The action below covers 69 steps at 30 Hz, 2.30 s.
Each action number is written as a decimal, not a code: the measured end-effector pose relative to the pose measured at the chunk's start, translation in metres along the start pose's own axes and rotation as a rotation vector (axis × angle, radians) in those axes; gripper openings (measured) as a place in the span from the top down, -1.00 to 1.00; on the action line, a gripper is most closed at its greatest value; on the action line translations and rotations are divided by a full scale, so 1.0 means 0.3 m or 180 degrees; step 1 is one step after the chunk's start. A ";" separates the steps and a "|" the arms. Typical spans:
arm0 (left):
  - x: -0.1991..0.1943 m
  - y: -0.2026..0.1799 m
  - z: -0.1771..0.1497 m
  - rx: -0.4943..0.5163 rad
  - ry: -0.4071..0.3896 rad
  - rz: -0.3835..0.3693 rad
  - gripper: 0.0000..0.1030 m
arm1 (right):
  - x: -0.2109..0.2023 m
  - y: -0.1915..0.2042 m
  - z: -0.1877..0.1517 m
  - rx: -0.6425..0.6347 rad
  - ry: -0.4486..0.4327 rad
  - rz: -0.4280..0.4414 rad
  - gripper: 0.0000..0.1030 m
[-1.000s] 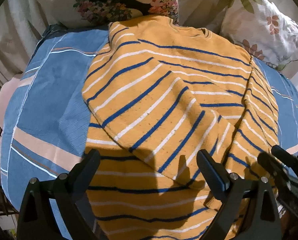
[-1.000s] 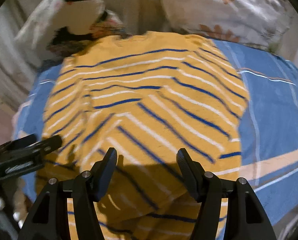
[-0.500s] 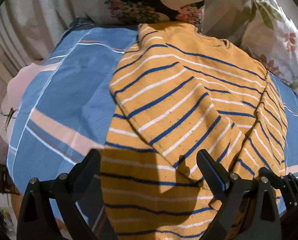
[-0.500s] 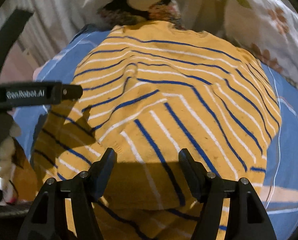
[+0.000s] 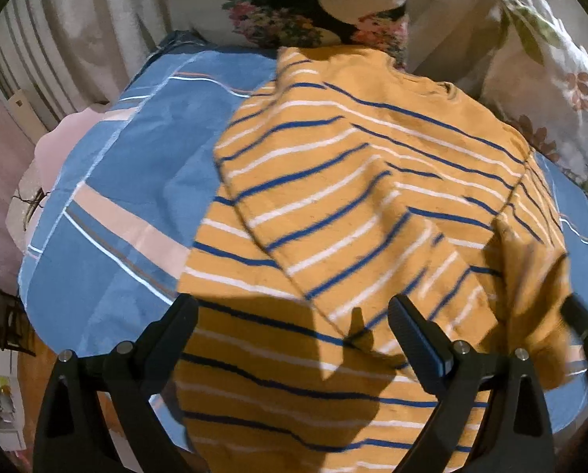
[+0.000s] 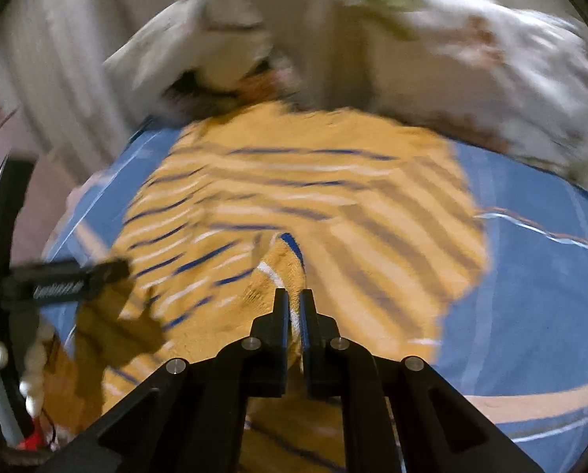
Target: Fold small clothes
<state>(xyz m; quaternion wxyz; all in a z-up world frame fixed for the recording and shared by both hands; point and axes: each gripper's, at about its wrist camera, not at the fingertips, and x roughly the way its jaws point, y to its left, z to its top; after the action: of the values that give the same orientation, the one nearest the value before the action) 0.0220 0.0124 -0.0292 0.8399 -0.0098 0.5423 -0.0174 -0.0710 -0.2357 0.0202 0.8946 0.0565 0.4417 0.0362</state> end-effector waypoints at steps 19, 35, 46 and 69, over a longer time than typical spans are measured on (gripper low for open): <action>0.058 -0.182 -0.029 0.0269 0.0098 -0.0208 -0.88 | -0.258 -0.801 -0.131 0.1730 -0.0205 -0.1918 0.77; 0.037 0.018 0.047 -0.0003 -0.0113 -0.0139 0.89 | -0.063 -0.410 -0.012 0.0963 -0.0099 -0.1117 0.47; 0.051 0.781 0.194 -0.1399 -0.0323 0.1077 0.88 | 0.053 -0.297 0.016 0.0986 0.0126 -0.1034 0.47; -0.004 0.432 -0.223 -0.0736 0.0187 -0.0545 0.48 | 0.081 -0.272 -0.289 0.1639 0.0699 0.0457 0.04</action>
<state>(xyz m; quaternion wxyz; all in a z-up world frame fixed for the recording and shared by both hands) -0.0371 0.1422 -0.0601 0.8124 -0.1521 0.5623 -0.0266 -0.1240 -0.3077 -0.0621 0.7929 0.3086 0.5254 -0.0080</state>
